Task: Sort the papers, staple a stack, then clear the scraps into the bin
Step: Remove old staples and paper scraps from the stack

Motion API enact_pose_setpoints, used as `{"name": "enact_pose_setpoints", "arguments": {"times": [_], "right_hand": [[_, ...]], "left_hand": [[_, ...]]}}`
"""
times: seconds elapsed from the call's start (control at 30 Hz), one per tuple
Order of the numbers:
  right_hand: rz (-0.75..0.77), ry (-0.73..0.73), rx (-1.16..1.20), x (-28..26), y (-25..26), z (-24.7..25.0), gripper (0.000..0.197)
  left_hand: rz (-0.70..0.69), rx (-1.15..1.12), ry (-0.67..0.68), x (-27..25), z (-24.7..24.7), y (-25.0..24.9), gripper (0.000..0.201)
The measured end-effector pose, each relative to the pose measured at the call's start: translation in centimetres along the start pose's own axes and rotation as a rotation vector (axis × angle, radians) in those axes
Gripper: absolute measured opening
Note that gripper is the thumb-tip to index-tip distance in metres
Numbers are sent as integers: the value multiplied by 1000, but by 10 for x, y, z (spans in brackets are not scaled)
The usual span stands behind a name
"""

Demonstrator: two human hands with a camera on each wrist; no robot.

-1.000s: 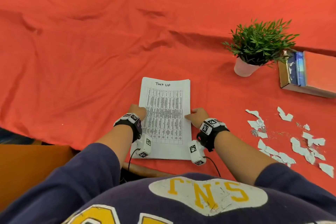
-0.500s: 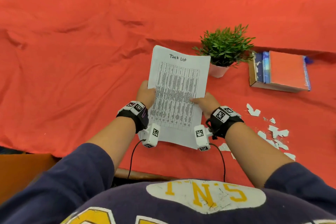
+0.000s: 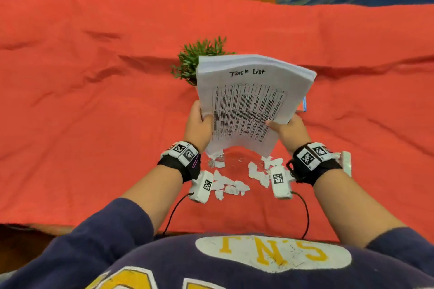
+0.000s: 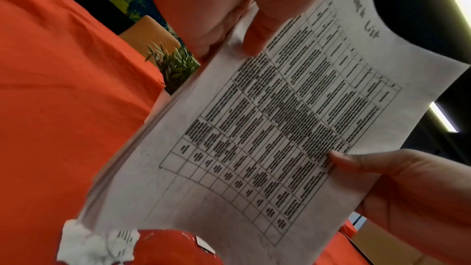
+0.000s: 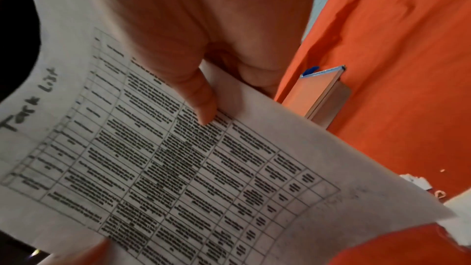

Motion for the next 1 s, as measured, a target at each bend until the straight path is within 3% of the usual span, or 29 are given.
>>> {"name": "enact_pose_setpoints", "arguments": {"times": [0.17, 0.43, 0.67, 0.77, 0.93, 1.0], "right_hand": [[-12, 80, 23, 7, -14, 11, 37], [54, 59, 148, 10, -8, 0, 22], [-5, 38, 148, 13, -22, -8, 30], [3, 32, 159, 15, -17, -8, 29], [28, 6, 156, 16, -13, 16, 19], [-12, -34, 195, 11, -15, 28, 34]], "left_hand": [[51, -90, -78, -14, -12, 6, 45], [52, -139, -152, -7, -22, -5, 33], [98, -88, -68, -7, -24, 4, 36], [75, -81, -90, 1, -23, -2, 35], [22, -139, -208, 22, -4, -22, 30], [24, -211, -320, 32, 9, -32, 30]]}}
Point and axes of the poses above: each hand's wrist, its own x-axis towards the middle knuckle, its own z-axis out of the back of the hand, y = z × x, the point moved 3 cm from there along x, towards the middle knuckle, and after that the axes turned 15 degrees about -z, right-handed, at the moved point
